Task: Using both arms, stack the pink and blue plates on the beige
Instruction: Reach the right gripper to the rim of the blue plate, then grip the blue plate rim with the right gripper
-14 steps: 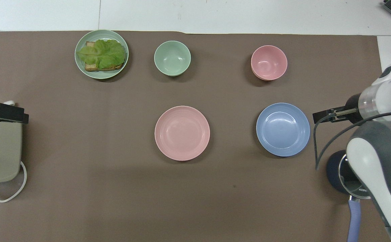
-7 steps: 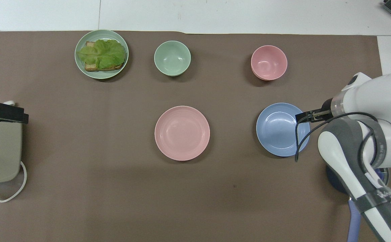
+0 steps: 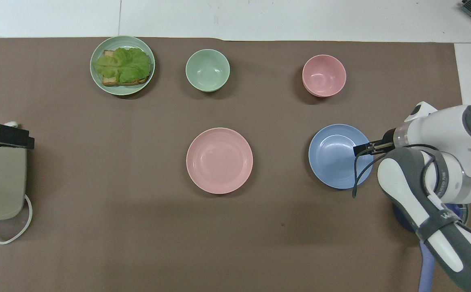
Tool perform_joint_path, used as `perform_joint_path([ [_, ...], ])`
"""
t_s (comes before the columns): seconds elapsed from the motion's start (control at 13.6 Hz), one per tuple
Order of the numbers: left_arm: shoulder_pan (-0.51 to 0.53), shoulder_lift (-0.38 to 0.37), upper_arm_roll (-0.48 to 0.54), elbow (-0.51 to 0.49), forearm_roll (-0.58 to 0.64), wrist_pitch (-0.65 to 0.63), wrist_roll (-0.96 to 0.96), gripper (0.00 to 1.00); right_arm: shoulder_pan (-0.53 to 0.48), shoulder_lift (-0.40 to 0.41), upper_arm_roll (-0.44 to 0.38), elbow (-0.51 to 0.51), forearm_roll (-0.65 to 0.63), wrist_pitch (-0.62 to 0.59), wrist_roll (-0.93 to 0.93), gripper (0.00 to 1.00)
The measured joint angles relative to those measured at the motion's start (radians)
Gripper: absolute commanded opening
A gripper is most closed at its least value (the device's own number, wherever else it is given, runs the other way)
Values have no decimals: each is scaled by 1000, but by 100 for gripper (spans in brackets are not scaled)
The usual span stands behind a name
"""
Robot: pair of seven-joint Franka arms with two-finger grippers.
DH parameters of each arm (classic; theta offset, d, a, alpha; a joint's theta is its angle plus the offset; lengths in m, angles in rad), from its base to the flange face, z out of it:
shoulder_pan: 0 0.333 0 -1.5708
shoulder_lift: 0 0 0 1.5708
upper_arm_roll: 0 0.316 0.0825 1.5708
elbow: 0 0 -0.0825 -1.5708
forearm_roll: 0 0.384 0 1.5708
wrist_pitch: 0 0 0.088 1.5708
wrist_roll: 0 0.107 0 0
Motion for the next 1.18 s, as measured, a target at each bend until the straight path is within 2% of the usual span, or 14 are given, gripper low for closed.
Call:
perform_joint_path([
  [0.22, 0, 0, 0, 0, 0, 0, 0, 100, -13, 35, 0, -32, 2, 67, -39, 100],
  [0.3, 0, 0, 0, 0, 0, 0, 0, 100, -25, 49, 0, -40, 6, 88, -52, 88],
  [0.59, 0, 0, 0, 0, 0, 0, 0, 100, -39, 71, 0, -46, 17, 103, -69, 9],
  [0.66, 0, 0, 0, 0, 0, 0, 0, 100, -39, 71, 0, -46, 18, 103, -69, 0],
  [0.96, 0, 0, 0, 0, 0, 0, 0, 100, -39, 70, 2, -40, 32, 98, -67, 0],
  [1.18, 0, 0, 0, 0, 0, 0, 0, 100, -39, 63, 1, 0, 34, 22, -67, 0],
])
